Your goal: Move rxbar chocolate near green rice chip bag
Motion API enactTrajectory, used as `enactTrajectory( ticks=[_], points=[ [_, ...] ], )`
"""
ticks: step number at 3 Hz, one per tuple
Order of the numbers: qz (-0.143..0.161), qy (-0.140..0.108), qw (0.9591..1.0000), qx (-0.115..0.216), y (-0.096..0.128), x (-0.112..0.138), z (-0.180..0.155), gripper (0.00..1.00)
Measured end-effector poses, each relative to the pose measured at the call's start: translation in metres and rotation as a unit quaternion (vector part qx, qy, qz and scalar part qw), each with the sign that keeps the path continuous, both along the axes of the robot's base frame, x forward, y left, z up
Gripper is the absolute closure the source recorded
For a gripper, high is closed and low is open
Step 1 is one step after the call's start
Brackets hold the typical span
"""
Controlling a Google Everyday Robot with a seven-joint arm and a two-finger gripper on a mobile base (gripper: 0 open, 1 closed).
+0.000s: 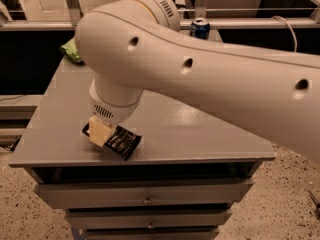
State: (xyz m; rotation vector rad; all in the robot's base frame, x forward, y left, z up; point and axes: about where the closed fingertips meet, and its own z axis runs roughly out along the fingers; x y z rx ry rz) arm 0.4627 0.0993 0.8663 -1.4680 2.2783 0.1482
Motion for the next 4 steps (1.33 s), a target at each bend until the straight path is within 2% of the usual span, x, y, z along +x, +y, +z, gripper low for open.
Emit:
enactTrajectory(
  ticks=[1, 2, 3, 4],
  points=[
    [0.01, -0.032, 0.999, 0.028, -0.005, 0.023, 0.024, 1.0],
    [0.01, -0.032, 0.999, 0.028, -0.005, 0.023, 0.025, 1.0],
    [0.018, -0.075, 0.9961, 0.044, 0.018, 0.072, 0.034, 1.0],
    [0.019, -0.113, 0.9915, 0.062, 0.032, 0.129, 0.049, 1.0]
  ],
)
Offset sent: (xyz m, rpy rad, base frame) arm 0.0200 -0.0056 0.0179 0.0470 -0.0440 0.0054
